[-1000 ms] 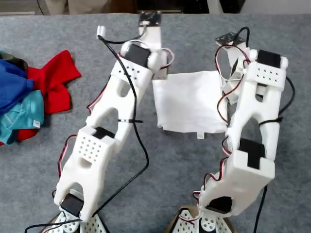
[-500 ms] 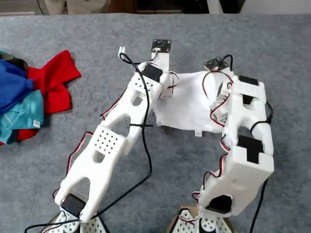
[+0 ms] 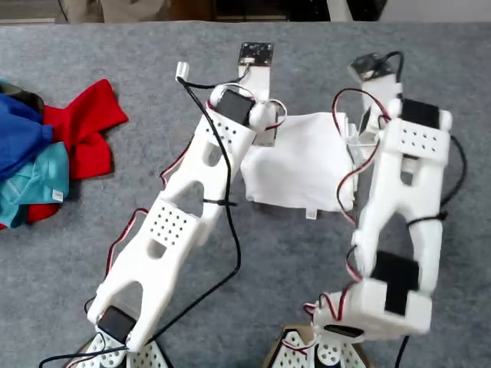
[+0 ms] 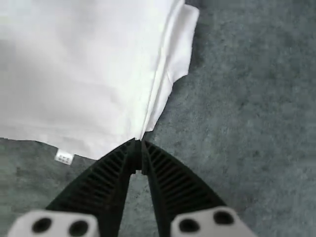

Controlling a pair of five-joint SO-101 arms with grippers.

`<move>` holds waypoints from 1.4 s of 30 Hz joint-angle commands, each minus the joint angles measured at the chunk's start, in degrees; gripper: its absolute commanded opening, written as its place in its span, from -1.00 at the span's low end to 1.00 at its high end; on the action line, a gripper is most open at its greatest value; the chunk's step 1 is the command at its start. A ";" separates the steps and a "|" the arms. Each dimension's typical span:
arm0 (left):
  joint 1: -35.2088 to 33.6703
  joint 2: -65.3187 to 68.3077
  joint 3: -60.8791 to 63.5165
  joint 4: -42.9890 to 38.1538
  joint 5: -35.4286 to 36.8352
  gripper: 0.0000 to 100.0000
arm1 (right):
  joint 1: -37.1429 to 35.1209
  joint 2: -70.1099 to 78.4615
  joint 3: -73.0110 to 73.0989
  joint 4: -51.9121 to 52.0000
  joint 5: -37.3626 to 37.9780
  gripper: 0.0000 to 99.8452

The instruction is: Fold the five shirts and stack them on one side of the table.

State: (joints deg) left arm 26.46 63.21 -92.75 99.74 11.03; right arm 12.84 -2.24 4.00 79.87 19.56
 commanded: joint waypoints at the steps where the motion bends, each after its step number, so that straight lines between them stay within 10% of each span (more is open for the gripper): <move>1: -0.44 -7.60 -0.70 1.32 -4.40 -0.96 | 0.40 -6.99 3.65 0.88 -8.18 -0.81; 8: -0.35 -19.91 16.18 1.32 -14.33 -0.96 | 0.13 -7.87 16.04 -9.67 -28.04 -0.45; 24: -6.42 -38.20 74.73 -15.12 -16.70 -0.96 | -5.85 18.95 12.97 -26.20 -33.93 -0.41; 32: -6.07 -41.19 100.57 -38.07 -16.97 -0.96 | -5.41 26.68 2.15 -16.70 -33.32 -0.96; 42: -7.47 -43.21 102.07 -38.86 -16.53 -0.96 | -4.26 32.31 -11.65 -6.77 -29.01 -1.00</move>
State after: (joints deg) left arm 20.22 21.19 8.97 61.76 -5.41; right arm 8.53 30.02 -2.86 71.08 -9.98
